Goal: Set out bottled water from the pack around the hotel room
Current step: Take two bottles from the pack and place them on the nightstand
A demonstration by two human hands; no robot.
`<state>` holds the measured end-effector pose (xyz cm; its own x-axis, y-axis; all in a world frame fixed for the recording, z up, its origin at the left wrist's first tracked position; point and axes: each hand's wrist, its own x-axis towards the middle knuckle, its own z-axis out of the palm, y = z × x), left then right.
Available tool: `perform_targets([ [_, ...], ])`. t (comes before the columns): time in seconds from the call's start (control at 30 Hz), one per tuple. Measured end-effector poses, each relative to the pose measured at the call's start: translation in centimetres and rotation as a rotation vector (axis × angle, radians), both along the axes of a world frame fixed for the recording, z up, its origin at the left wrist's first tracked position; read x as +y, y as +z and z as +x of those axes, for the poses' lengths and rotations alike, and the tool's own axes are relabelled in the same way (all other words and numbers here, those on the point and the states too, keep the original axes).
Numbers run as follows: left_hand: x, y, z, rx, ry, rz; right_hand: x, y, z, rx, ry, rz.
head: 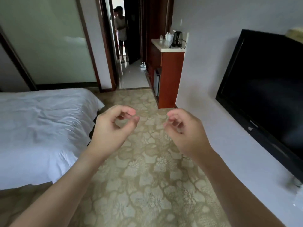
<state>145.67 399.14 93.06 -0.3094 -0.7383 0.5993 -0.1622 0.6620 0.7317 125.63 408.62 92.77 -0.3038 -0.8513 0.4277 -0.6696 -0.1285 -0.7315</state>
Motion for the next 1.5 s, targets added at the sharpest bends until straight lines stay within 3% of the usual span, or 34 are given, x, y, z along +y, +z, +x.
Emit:
perform_targets([
  [0.37,-17.2,2.6,-4.1,0.025,0.077,-0.102,-20.6,0.7,-3.7,-0.119,0.108,-0.121],
  [0.83,-45.0,4.4,-13.1,0.013,0.169,-0.110,-50.6,3.3,-13.8,-0.086,0.181,-0.136],
  [1.17,-71.0,0.0,-14.8,-0.003,0.202,-0.040,-76.4,1.3,-17.5,-0.029,0.143,-0.072],
  [1.5,-97.1,0.2,-20.1,-0.087,0.143,0.101,-101.9,1.9,-21.8,-0.079,0.111,-0.034],
])
